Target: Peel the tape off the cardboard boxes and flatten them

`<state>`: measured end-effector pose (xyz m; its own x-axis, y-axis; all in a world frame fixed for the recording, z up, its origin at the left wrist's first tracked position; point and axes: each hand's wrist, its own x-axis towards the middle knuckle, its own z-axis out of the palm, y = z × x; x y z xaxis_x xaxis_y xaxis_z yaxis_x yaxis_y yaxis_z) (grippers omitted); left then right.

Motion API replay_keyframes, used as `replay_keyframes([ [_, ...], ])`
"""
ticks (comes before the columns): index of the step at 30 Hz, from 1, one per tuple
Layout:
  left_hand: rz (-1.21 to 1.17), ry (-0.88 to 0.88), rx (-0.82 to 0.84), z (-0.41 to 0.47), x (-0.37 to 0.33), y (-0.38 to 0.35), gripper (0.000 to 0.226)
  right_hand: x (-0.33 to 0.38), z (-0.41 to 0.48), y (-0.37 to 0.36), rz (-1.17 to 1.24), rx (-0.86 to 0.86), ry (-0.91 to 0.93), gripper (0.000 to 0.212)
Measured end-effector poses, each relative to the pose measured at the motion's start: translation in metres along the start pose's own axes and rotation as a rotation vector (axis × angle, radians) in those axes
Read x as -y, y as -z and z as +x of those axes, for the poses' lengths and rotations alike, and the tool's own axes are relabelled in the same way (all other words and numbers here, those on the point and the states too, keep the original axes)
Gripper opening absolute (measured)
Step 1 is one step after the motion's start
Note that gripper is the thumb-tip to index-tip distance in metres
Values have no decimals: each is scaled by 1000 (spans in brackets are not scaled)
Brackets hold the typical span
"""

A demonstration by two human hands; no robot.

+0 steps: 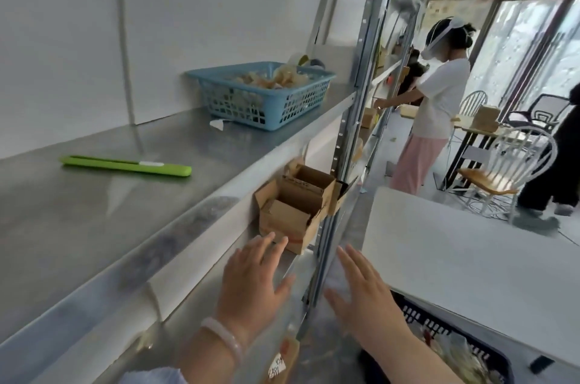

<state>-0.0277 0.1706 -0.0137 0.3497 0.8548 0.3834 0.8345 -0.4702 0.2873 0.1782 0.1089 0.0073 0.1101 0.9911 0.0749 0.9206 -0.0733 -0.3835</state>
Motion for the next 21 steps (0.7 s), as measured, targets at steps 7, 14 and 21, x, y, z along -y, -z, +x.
replay_keyframes([
  [7,-71,67,100,42,16,-42,71,-27,89,-18,146,92,-102,68],
  [14,-102,203,120,89,15,-78,85,-58,187,-30,399,241,-176,65],
  [21,-269,364,156,137,-5,-126,75,-89,250,-51,607,357,-59,47],
])
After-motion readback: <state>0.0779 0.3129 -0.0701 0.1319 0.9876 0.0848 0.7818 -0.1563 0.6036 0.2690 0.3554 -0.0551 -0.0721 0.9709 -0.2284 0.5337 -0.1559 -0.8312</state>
